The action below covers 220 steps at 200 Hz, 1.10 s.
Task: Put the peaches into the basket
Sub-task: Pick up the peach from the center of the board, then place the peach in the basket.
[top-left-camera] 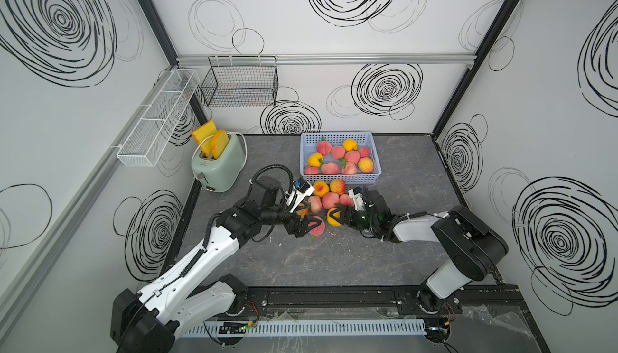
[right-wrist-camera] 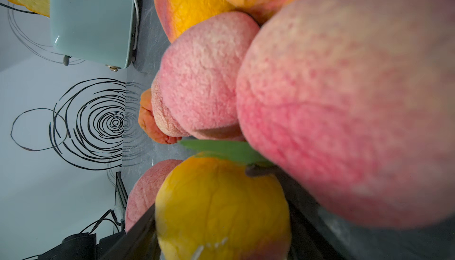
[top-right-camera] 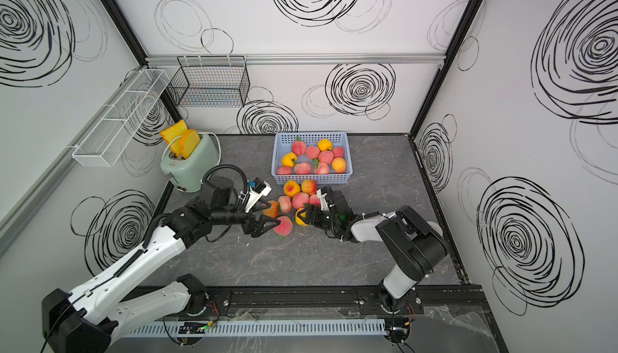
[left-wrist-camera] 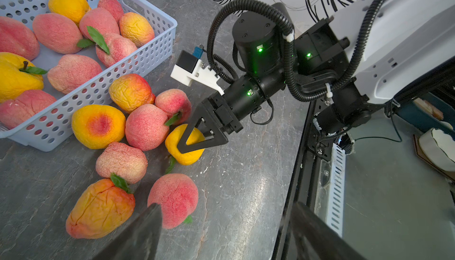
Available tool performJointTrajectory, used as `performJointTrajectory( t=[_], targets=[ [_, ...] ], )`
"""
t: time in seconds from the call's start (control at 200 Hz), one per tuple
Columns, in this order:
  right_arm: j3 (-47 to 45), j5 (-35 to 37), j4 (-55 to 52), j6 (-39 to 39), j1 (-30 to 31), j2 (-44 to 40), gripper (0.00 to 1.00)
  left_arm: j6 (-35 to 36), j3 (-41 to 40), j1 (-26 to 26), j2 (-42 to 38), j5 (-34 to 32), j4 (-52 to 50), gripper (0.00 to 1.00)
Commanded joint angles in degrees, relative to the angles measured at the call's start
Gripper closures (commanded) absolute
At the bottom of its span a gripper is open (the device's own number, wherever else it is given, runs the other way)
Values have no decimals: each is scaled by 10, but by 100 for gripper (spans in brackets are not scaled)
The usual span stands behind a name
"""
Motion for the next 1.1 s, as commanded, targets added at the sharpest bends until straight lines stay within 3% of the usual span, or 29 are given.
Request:
performJointTrajectory(
  t=[0.0, 0.335, 0.64, 0.85, 1.096],
  targets=[
    [-13, 7, -22, 6, -3, -37, 30, 9, 3, 5, -4, 8, 13, 14],
    [-27, 15, -105, -17, -10, -146, 34, 7, 4, 6, 2, 11, 14, 14],
    [8, 18, -170, -64, -77, -222, 36, 3, 5, 6, 6, 14, 18, 14],
    [83, 23, -185, -141, -156, -185, 37, -1, 4, 5, 9, 19, 21, 15],
    [189, 76, -156, -218, -226, -64, 37, -2, 4, 5, 14, 18, 21, 15]
  ],
)
